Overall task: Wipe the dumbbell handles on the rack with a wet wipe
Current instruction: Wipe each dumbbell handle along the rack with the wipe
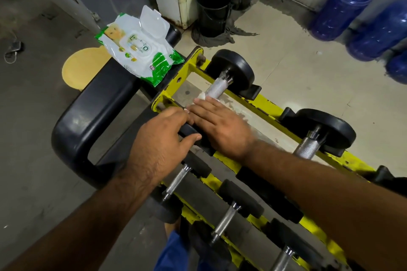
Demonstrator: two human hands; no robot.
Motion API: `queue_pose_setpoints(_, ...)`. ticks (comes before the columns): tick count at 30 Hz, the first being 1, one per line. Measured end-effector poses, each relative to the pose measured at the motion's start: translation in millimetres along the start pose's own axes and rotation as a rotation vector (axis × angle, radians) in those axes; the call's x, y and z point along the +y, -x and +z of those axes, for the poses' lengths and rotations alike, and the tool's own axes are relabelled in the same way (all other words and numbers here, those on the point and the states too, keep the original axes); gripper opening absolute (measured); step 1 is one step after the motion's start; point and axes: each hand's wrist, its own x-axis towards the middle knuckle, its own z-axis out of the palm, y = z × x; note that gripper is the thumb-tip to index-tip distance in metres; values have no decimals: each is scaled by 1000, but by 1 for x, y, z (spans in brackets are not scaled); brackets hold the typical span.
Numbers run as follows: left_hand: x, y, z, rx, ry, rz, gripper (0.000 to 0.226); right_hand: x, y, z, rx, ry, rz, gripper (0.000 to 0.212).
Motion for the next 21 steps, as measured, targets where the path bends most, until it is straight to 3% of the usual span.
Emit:
queue_pose_setpoints(2,1,2,2,-15,-19,24,26,16,-2,-11,-33,28,-9,41)
queue_pose_setpoints(6,3,3,4,-17,-49,23,26,26,-13,-19,43,115,249,42)
queue_pose_setpoints(10,4,5,7,-17,-114,64,28,12,-6,-21,-82,50,37,38)
queue_pose_setpoints(14,0,6,7,-36,-75,103,27,26,-11,-27,-9,174,289,44)
queue_pose_setpoints(18,-13,0,-1,-101,67,109,22,8,-5,-22,-92,91,112,42)
queue_pose_setpoints(21,-19,-6,-4,-147,136,90,29,24,-6,-31,-30,175,251,43)
